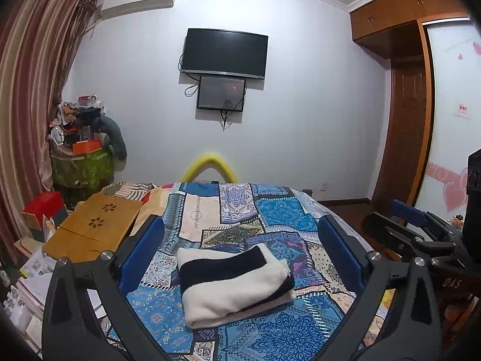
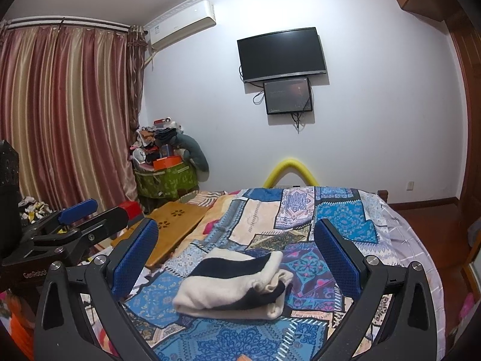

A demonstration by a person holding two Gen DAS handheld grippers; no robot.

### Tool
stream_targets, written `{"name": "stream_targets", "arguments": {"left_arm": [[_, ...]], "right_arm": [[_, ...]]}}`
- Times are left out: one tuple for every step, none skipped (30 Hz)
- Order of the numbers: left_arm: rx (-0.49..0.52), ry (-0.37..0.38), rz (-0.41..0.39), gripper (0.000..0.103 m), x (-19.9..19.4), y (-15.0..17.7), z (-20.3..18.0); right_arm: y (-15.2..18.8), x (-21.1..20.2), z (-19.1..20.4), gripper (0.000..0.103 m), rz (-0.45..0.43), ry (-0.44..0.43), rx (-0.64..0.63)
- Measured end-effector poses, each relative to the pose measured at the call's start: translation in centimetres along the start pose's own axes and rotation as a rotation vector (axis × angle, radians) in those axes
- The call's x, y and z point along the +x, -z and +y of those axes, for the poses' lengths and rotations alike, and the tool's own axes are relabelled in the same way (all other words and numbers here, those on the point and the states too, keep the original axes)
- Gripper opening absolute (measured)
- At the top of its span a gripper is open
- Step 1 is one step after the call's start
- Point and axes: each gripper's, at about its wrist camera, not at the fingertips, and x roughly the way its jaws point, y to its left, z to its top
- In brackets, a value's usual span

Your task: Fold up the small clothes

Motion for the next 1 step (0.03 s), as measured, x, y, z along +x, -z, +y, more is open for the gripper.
{"name": "stream_targets", "arguments": {"left_arm": [[-0.001,-0.001,0.002,0.103,0.06,0.01,0.02]], "right_arm": [[0.06,0.06,-0.03,0.103,0.001,0.000,0.001]]}}
